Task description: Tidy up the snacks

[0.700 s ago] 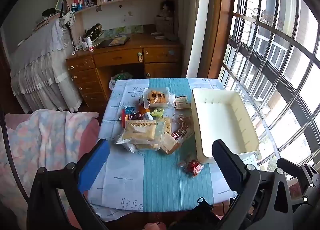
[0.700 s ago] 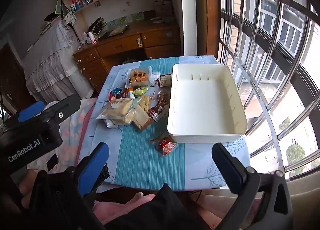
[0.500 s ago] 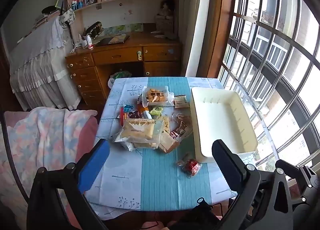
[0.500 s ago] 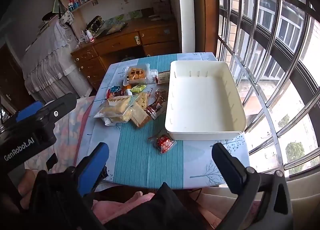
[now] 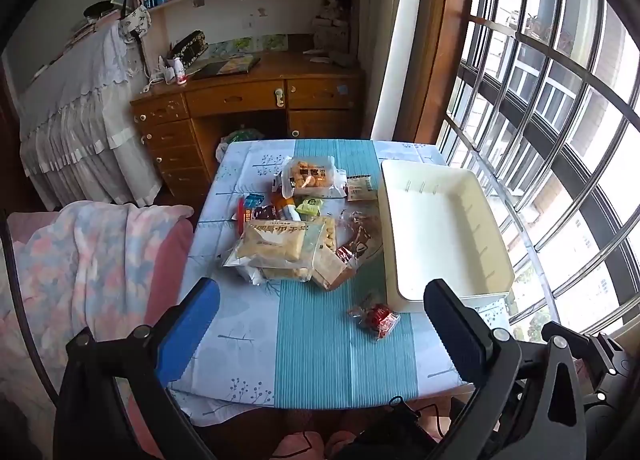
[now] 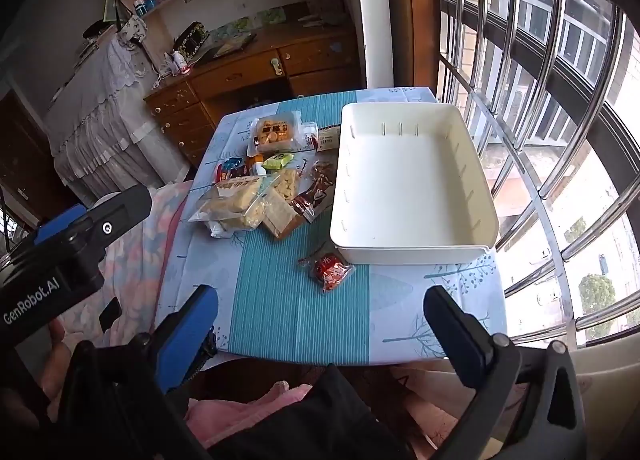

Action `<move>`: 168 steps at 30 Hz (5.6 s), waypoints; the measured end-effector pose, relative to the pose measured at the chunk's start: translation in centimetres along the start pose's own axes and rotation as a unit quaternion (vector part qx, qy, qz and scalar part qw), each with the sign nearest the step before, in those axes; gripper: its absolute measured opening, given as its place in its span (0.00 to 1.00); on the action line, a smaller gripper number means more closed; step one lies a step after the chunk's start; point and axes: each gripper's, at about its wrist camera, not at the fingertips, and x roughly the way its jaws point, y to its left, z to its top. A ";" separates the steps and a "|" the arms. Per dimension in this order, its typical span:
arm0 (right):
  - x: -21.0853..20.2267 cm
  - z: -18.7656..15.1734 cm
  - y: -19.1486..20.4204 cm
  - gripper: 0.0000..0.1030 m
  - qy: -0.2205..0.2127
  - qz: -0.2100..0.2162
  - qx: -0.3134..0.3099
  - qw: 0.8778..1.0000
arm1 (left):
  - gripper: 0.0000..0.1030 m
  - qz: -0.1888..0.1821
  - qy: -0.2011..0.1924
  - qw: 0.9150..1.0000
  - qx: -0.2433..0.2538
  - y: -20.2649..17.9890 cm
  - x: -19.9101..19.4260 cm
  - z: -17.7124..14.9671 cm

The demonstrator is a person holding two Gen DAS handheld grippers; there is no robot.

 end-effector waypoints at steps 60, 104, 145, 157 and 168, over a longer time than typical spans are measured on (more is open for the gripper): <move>10.2 1.0 -8.0 0.96 0.138 0.076 0.253 0.955 | 0.99 -0.024 0.163 0.967 -0.196 10.3 11.3 1.7; 26.2 -1.6 -0.7 0.96 0.153 -0.127 0.318 0.927 | 0.87 -0.169 0.354 0.864 -0.316 18.7 36.2 0.7; 22.0 -4.4 4.1 0.53 0.127 -0.127 0.134 0.975 | 0.18 -0.147 0.242 0.882 -0.376 20.3 25.3 2.6; 16.2 -4.1 2.0 0.53 0.072 -0.043 0.076 0.994 | 0.18 -0.179 0.147 0.899 -0.371 15.9 17.4 3.0; 11.3 -3.2 -0.5 0.53 0.003 0.002 0.040 0.999 | 0.18 -0.256 0.092 0.908 -0.318 9.7 13.3 3.6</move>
